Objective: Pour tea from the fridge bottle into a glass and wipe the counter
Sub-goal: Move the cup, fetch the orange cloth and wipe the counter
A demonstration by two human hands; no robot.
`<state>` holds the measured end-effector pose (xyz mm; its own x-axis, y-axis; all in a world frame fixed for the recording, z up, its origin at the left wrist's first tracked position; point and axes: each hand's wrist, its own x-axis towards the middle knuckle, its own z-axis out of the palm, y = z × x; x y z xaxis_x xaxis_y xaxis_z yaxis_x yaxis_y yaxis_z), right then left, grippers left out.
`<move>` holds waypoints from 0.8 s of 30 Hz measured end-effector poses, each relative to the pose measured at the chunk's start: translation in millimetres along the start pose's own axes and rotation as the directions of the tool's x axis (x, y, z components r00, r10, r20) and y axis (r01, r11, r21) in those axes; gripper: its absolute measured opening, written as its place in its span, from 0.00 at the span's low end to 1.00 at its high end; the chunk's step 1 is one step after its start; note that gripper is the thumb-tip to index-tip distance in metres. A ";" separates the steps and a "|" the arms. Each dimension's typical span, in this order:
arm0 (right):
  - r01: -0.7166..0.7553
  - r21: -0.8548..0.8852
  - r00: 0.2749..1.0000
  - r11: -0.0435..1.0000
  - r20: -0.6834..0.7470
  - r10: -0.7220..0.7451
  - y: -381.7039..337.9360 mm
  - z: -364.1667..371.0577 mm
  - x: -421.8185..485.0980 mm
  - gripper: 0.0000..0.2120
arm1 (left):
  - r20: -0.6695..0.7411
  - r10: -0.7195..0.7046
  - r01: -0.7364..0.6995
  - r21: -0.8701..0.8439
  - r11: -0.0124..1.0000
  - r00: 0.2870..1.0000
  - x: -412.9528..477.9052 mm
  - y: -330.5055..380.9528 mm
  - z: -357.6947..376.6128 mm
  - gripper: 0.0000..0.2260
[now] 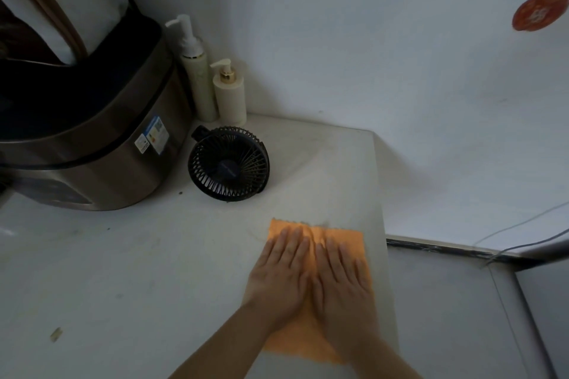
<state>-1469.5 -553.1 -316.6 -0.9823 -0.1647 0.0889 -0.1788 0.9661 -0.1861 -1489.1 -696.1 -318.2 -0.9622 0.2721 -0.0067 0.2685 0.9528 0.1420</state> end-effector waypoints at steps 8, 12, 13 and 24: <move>-0.055 0.071 0.990 0.996 0.133 0.045 -42.3 2.7 11.0 0.27 | 0.041 -0.062 0.062 0.011 0.998 0.997 -15.8 -40.3 -11.8 0.25; 0.000 0.116 0.990 0.993 0.143 -0.016 -34.1 -9.3 10.8 0.26 | 0.109 -0.048 0.047 0.015 0.999 0.993 -24.5 -40.3 -23.4 0.27; 0.034 0.112 0.991 0.993 0.126 -0.048 -27.9 -13.3 9.2 0.25 | 0.085 -0.031 0.029 0.019 0.999 0.996 -27.2 -40.0 -29.1 0.25; 0.317 0.227 0.933 0.921 0.101 -0.346 29.6 -46.0 -67.8 0.15 | -0.086 0.226 -0.234 -0.107 0.966 0.970 -98.6 -52.7 -35.8 0.12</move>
<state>-1405.7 -504.2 -283.1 -0.8599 -0.5082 0.0481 -0.4886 0.7922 -0.3656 -1410.1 -777.9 -289.5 -0.8770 0.4676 0.1108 0.4801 0.8424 0.2448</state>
